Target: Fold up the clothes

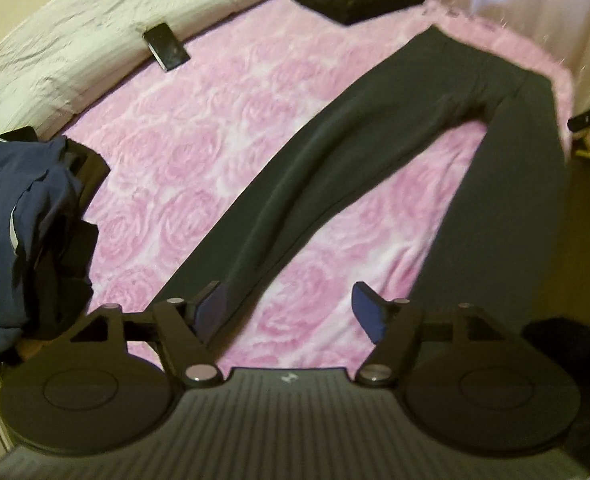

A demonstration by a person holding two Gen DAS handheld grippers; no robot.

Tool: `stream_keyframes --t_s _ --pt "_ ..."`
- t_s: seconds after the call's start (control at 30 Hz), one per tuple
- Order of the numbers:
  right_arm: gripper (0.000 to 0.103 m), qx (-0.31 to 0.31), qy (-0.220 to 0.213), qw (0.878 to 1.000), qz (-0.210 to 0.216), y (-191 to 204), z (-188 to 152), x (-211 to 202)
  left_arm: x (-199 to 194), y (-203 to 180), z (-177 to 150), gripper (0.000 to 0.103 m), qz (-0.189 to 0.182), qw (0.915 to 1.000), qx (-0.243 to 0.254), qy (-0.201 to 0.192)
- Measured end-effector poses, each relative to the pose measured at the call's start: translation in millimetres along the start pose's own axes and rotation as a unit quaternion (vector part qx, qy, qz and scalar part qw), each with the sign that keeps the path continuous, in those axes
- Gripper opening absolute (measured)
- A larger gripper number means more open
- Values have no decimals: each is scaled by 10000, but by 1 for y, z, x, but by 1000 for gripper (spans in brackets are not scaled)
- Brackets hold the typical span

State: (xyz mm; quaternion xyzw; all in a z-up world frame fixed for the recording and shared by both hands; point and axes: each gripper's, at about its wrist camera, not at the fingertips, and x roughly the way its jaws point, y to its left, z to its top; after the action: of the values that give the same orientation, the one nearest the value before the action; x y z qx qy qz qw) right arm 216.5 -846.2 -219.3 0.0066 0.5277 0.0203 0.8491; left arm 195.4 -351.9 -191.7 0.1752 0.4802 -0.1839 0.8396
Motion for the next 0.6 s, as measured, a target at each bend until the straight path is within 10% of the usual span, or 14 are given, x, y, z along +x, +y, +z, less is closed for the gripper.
stream_keyframes --t_s 0.13,0.6 --pt "95 587 -165 9981 -35 -1 -16 -43 -30 1 -1 91 -111 9997 51 -223" --pt "95 1247 -266 9915 246 -23 -31 -88 -64 -8 -17 100 178 9982 -565 38"
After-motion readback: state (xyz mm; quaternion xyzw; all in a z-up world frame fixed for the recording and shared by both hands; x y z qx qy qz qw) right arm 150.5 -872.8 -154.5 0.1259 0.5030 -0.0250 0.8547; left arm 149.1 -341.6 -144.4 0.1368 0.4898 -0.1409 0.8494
